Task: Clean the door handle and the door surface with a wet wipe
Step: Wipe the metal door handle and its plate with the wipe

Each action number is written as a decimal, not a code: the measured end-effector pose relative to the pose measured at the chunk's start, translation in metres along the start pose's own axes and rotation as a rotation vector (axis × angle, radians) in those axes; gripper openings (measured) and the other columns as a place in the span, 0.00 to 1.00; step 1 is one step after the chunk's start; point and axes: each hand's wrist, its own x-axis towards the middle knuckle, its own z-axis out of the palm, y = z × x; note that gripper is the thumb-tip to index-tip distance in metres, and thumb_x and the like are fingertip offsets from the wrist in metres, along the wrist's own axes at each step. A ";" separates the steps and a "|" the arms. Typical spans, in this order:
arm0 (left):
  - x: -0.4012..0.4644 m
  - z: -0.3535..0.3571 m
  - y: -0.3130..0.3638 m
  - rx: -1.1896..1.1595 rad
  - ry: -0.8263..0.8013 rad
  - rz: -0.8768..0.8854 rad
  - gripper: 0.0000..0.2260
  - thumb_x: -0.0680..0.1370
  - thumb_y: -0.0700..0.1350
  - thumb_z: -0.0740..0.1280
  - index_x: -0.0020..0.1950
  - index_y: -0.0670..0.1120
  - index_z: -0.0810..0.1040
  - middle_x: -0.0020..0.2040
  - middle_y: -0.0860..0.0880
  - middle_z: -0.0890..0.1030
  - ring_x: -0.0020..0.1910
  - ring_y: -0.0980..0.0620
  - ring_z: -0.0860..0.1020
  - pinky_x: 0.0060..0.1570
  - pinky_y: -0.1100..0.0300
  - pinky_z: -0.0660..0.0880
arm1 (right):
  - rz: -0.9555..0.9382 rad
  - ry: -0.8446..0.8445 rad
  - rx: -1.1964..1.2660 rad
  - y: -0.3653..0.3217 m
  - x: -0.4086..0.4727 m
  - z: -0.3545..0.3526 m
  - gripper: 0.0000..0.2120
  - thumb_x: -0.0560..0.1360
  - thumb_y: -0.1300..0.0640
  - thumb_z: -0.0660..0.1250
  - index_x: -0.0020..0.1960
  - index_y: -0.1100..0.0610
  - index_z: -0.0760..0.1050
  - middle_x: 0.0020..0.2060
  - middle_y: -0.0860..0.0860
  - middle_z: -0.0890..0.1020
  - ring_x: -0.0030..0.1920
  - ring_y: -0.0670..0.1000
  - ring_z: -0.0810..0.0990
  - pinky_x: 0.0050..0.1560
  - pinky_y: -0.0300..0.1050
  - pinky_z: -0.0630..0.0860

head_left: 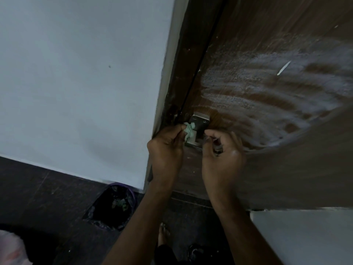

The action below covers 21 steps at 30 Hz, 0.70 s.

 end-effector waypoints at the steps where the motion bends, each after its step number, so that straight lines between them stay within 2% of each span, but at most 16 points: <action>1: -0.003 -0.002 0.000 0.008 0.004 -0.001 0.11 0.75 0.34 0.72 0.57 0.42 0.85 0.53 0.50 0.85 0.53 0.60 0.82 0.56 0.72 0.74 | -0.012 0.001 -0.013 0.000 -0.001 0.000 0.08 0.74 0.68 0.73 0.51 0.58 0.84 0.45 0.46 0.80 0.48 0.47 0.77 0.48 0.24 0.70; 3: -0.014 -0.005 -0.001 0.060 0.022 0.006 0.12 0.75 0.34 0.72 0.56 0.42 0.85 0.52 0.50 0.86 0.52 0.60 0.82 0.55 0.74 0.74 | -0.034 -0.008 -0.031 0.002 -0.004 0.000 0.10 0.74 0.68 0.73 0.53 0.59 0.84 0.45 0.46 0.80 0.49 0.47 0.78 0.48 0.22 0.70; 7: -0.017 -0.010 0.001 0.115 0.008 0.089 0.10 0.74 0.34 0.73 0.54 0.42 0.86 0.50 0.48 0.86 0.50 0.59 0.81 0.54 0.75 0.73 | -0.139 -0.091 -0.049 0.003 -0.014 0.001 0.19 0.72 0.72 0.73 0.61 0.62 0.83 0.52 0.55 0.83 0.55 0.53 0.79 0.56 0.24 0.70; 11: 0.003 -0.015 0.006 0.150 -0.158 0.236 0.09 0.74 0.34 0.73 0.53 0.43 0.86 0.48 0.47 0.86 0.47 0.61 0.80 0.51 0.73 0.75 | -0.250 -0.180 -0.200 -0.003 -0.018 0.008 0.25 0.71 0.70 0.73 0.68 0.66 0.77 0.60 0.61 0.80 0.61 0.60 0.76 0.63 0.46 0.74; 13: 0.004 -0.018 0.010 0.152 -0.214 0.273 0.10 0.74 0.33 0.72 0.52 0.44 0.86 0.48 0.47 0.85 0.47 0.62 0.79 0.50 0.74 0.74 | -0.281 -0.165 -0.262 -0.003 -0.015 0.009 0.23 0.73 0.67 0.73 0.68 0.65 0.77 0.60 0.61 0.80 0.59 0.61 0.75 0.57 0.55 0.79; 14: 0.004 -0.020 0.011 0.158 -0.231 0.290 0.11 0.74 0.33 0.72 0.52 0.44 0.86 0.48 0.47 0.85 0.47 0.63 0.78 0.51 0.76 0.73 | -0.311 -0.158 -0.277 -0.001 -0.014 0.009 0.22 0.74 0.67 0.73 0.67 0.65 0.78 0.59 0.61 0.81 0.57 0.63 0.77 0.53 0.57 0.80; 17: 0.001 -0.027 0.009 0.171 -0.244 0.279 0.12 0.73 0.32 0.72 0.53 0.45 0.86 0.49 0.51 0.85 0.50 0.64 0.78 0.53 0.78 0.70 | -0.363 -0.167 -0.336 0.006 -0.016 0.008 0.20 0.72 0.68 0.77 0.64 0.65 0.81 0.55 0.60 0.83 0.53 0.63 0.79 0.48 0.53 0.81; 19: -0.007 -0.029 0.011 0.143 -0.166 0.123 0.10 0.74 0.37 0.73 0.53 0.47 0.86 0.49 0.56 0.85 0.50 0.66 0.80 0.52 0.79 0.70 | -0.342 -0.173 -0.327 0.012 -0.017 0.009 0.19 0.70 0.71 0.77 0.61 0.66 0.82 0.52 0.59 0.84 0.52 0.62 0.80 0.48 0.51 0.82; 21: -0.016 -0.029 0.015 0.098 -0.052 -0.052 0.08 0.75 0.40 0.74 0.52 0.50 0.87 0.47 0.60 0.85 0.49 0.70 0.80 0.49 0.80 0.70 | -0.319 -0.152 -0.297 0.013 -0.013 0.012 0.16 0.69 0.72 0.78 0.56 0.66 0.84 0.49 0.59 0.84 0.50 0.62 0.81 0.49 0.43 0.79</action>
